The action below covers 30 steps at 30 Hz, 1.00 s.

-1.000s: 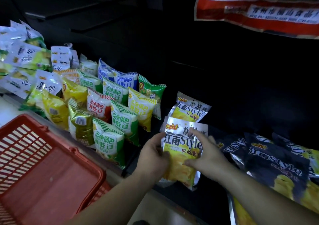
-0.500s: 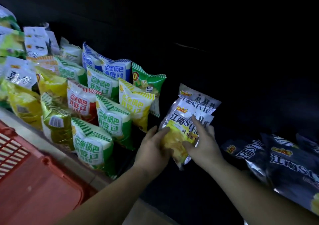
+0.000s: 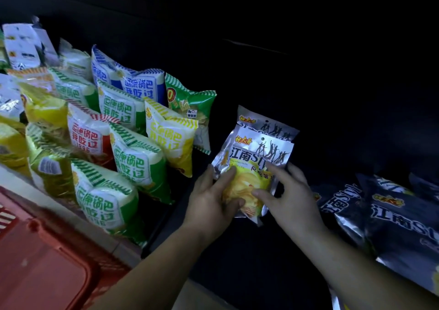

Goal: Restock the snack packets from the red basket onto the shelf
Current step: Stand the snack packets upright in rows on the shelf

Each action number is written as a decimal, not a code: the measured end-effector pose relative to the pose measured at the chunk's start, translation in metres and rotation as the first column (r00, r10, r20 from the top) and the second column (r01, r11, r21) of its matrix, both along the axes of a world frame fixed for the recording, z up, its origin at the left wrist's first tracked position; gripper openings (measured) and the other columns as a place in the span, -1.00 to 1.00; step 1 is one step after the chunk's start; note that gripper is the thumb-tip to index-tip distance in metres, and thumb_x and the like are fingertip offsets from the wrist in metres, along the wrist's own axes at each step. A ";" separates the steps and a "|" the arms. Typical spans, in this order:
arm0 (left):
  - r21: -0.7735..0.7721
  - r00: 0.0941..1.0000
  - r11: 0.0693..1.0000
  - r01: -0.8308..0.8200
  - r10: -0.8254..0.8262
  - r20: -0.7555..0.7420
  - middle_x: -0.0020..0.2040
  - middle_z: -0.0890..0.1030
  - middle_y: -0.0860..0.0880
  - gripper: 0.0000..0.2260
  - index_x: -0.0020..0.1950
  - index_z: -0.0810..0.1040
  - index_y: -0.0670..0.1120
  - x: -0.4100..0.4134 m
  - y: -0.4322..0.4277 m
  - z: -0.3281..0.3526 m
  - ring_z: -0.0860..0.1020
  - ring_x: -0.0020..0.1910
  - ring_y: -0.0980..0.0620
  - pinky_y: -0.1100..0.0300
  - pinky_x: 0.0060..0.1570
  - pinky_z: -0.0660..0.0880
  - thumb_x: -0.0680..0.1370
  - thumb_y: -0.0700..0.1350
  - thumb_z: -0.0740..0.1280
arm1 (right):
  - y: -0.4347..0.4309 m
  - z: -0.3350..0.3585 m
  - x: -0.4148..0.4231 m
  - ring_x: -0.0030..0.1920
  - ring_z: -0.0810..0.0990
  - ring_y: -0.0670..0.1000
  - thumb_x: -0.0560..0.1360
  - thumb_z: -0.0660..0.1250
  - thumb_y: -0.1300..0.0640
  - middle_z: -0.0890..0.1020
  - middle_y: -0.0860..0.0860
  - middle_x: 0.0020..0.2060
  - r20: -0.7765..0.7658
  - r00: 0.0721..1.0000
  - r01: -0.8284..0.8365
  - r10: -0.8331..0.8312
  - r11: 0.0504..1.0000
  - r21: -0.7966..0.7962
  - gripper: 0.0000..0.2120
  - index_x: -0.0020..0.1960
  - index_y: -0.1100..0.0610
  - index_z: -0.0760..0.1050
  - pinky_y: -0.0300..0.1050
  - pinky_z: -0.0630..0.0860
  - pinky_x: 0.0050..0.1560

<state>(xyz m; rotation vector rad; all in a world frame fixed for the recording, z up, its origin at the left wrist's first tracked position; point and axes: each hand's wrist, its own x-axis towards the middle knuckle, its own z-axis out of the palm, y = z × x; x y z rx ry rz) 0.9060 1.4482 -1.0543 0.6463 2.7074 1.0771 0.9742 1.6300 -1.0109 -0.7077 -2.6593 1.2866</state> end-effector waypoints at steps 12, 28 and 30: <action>-0.110 0.996 0.990 0.086 -0.083 0.031 0.64 0.23 -0.04 -0.32 0.60 0.02 0.37 0.001 0.009 -0.002 0.15 0.59 -0.05 -0.02 0.43 0.11 0.55 0.30 0.27 | -0.003 0.001 0.006 0.56 0.19 0.06 0.46 0.52 -0.06 0.07 -0.12 0.59 0.085 0.996 -0.026 0.017 0.995 0.098 -0.38 0.48 -0.18 0.41 -0.07 0.36 0.35; 0.125 1.000 0.992 -0.009 0.010 -0.008 0.54 0.39 -0.07 -0.34 0.55 0.23 0.27 -0.002 -0.005 -0.004 0.38 0.49 -0.10 -0.15 0.38 0.43 0.48 0.28 0.34 | -0.003 -0.006 -0.002 0.58 0.17 -0.02 0.42 0.55 -0.12 0.15 -0.09 0.59 0.059 0.997 -0.042 0.047 0.996 -0.076 -0.38 0.41 -0.34 0.42 0.05 0.35 0.47; 0.125 0.999 0.992 -0.023 0.028 -0.039 0.55 0.37 -0.12 -0.36 0.53 0.32 0.24 0.000 -0.004 -0.001 0.36 0.49 -0.14 -0.15 0.40 0.42 0.47 0.27 0.36 | -0.006 -0.007 0.004 0.58 0.16 -0.04 0.42 0.54 -0.13 0.16 -0.08 0.59 0.065 0.996 -0.053 0.057 0.997 -0.061 -0.38 0.42 -0.34 0.41 0.05 0.34 0.48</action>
